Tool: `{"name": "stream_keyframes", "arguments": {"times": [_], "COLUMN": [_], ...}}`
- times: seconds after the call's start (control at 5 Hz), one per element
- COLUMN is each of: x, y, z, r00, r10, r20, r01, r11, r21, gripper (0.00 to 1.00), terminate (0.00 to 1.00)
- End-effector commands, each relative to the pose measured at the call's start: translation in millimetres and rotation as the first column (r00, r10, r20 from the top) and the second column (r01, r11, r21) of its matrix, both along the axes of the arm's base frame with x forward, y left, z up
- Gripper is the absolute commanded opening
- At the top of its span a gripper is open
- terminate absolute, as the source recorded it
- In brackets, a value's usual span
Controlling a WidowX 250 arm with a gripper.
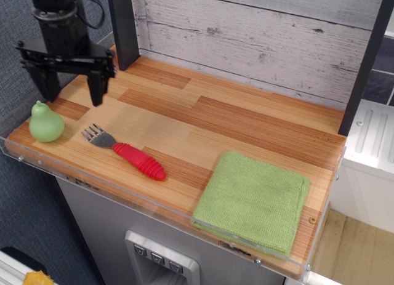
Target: Move the pear behind the green towel.
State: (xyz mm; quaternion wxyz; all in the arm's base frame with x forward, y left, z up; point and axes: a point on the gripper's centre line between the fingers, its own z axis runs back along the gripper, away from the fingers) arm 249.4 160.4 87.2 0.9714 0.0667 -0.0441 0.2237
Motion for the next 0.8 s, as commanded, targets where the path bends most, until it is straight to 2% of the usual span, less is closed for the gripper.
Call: {"name": "stream_keyframes", "arguments": {"times": [0.0, 0.4, 0.6], "x": [-16.0, -17.1, -16.5], "y": [32.0, 43.2, 42.3], "z": [7.9, -3.2, -9.4], "r00": [0.987, 0.985, 0.987], "r10": [0.161, 0.170, 0.155], "r20": [0.002, 0.017, 0.047], "r01": [-0.161, -0.171, -0.158], "r11": [0.985, 0.982, 0.986], "r21": [0.060, 0.074, 0.057], "gripper": [1.00, 1.00, 1.00], "terminate": [0.00, 0.00, 0.00]}}
